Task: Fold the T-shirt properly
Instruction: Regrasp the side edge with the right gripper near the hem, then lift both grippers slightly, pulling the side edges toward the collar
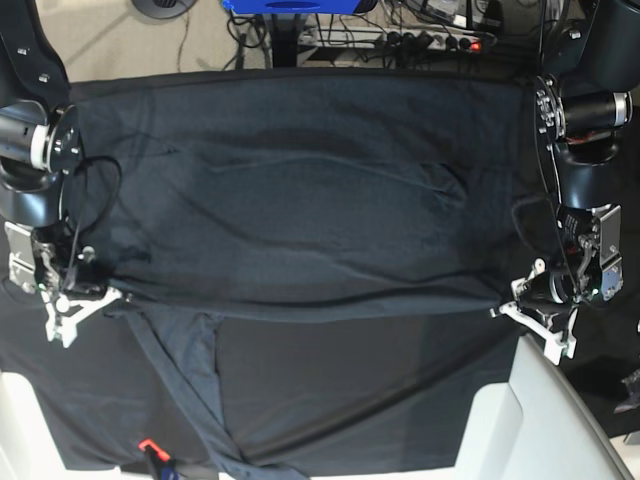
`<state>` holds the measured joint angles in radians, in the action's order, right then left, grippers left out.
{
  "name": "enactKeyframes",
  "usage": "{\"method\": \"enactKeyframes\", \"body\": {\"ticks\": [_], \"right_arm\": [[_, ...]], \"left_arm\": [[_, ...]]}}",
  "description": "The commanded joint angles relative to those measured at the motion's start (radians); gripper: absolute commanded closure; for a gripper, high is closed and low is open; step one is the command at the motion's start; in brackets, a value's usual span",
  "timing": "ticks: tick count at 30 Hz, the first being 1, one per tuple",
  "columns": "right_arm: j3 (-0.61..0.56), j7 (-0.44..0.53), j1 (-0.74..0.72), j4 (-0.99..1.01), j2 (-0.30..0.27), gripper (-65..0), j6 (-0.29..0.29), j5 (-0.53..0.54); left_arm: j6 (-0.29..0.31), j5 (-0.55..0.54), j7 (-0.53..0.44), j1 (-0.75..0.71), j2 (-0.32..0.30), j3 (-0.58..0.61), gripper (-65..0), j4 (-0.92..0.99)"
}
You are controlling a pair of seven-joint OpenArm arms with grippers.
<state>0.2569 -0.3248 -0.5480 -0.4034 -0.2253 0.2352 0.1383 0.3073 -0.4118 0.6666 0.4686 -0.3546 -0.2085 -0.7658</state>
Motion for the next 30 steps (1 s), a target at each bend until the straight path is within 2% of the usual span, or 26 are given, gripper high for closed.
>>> {"method": "enactKeyframes", "body": {"ticks": [1,9,23,26,30], "right_arm": [[-0.001,0.016,-0.030,-0.016,-0.010,-0.6,0.005,0.005],[-0.001,0.014,-0.002,-0.153,-0.006,-0.2,0.010,0.005],[-0.001,0.013,0.033,-0.164,-0.010,-0.6,0.011,0.005],[-0.001,0.013,0.042,-0.165,-0.010,-0.6,0.011,0.005],[-0.001,0.013,0.061,-0.173,-0.010,-0.5,0.011,0.005]], "left_arm": [[0.005,-0.009,-0.017,0.029,-0.016,-0.004,0.0,-0.016],[0.005,-0.008,-0.015,0.031,-0.016,-0.002,0.0,-0.016],[0.006,-0.016,-0.012,0.011,-0.016,-0.010,0.0,-0.027],[0.006,-0.016,-0.011,-0.032,-0.014,-0.012,0.0,-0.091],[0.006,-0.016,0.069,-0.106,-0.008,-0.012,0.0,-0.234]]}}
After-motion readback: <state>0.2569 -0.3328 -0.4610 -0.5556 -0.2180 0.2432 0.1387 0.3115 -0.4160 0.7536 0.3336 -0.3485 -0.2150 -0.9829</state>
